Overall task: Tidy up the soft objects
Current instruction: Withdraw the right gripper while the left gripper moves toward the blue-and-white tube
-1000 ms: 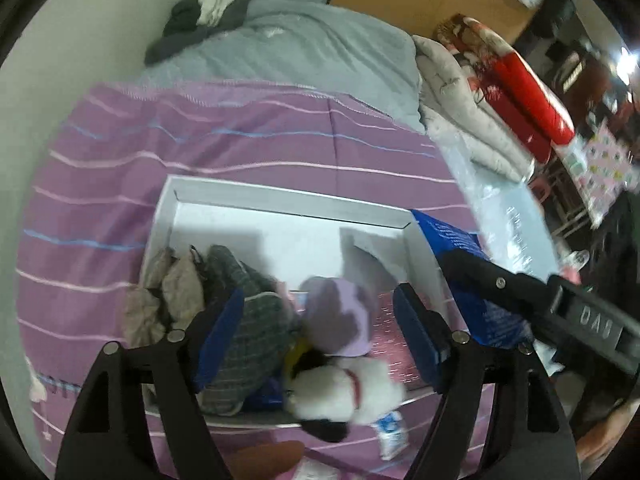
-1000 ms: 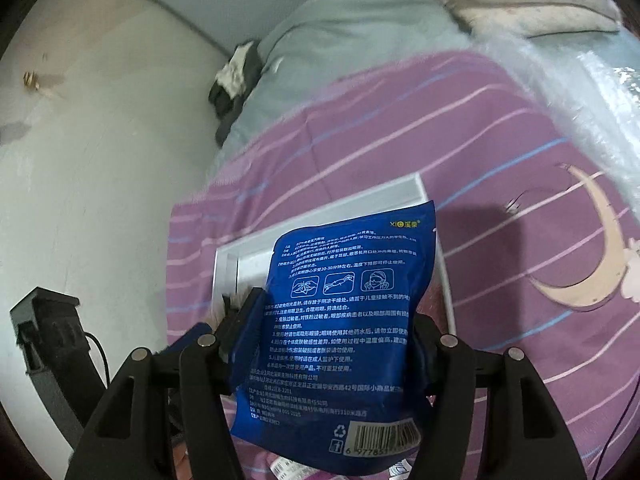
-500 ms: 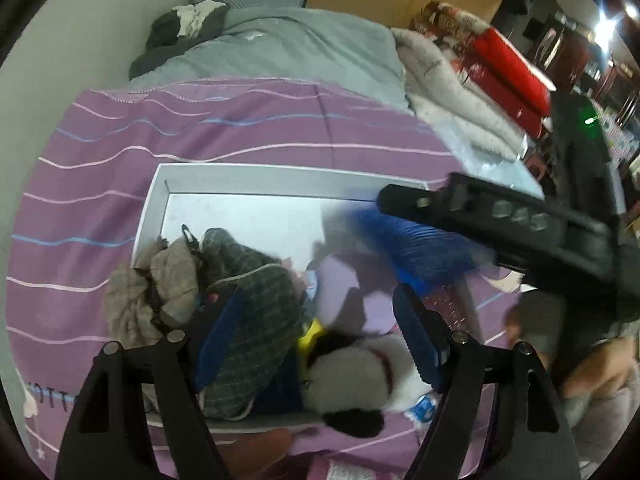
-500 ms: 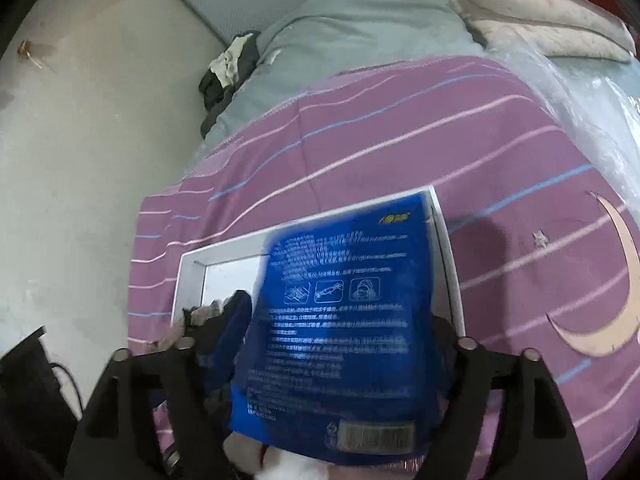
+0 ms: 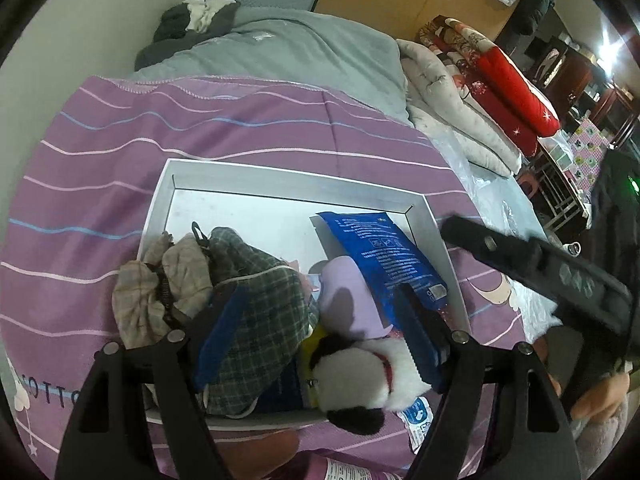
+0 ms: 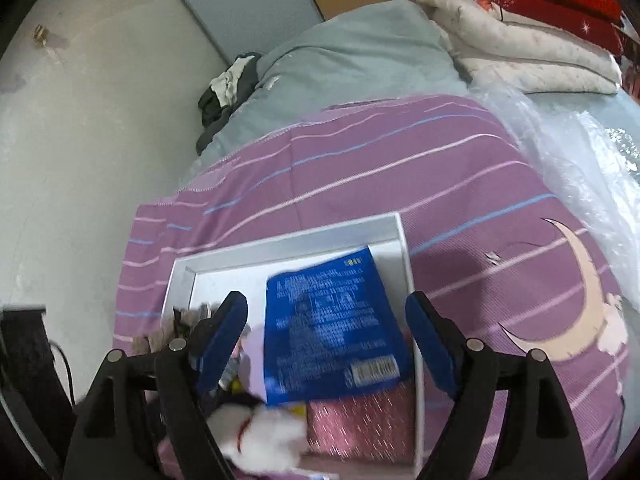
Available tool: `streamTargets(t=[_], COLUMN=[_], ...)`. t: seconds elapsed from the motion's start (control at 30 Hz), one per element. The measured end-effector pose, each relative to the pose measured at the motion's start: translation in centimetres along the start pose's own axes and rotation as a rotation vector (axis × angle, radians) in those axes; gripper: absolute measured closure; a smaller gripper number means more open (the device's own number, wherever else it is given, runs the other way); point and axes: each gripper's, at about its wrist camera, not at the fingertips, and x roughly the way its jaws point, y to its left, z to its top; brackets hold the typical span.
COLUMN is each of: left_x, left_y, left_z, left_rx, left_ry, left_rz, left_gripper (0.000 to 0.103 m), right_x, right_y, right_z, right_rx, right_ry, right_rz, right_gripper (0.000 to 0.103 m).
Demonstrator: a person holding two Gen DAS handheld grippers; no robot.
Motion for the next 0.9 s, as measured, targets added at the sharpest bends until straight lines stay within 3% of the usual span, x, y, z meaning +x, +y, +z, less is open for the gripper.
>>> streamTargets(t=[0.4, 0.73, 0.9], left_x=[-1.7, -2.9, -3.0], left_y=[-0.7, -3.1, -4.4], left_z=[-0.5, -1.9, -2.6], left_rx=[0.004, 0.028, 0.038], left_ry=[0.068, 0.15, 0.187], left_rz=[0.023, -0.073, -0.131], left_gripper=[0.026, 0.026, 0.031], right_x=[-4.4, -8.9, -9.6], right_y=[-0.9, -1.3, -2.4], right_z=[-3.7, -6.6, -8.4], right_rx=[-0.012, 0.036, 0.071], right_ry=[0.049, 0.069, 0.134], right_rz=[-0.061, -0.069, -0.113], right_gripper=[0.021, 0.021, 0.021])
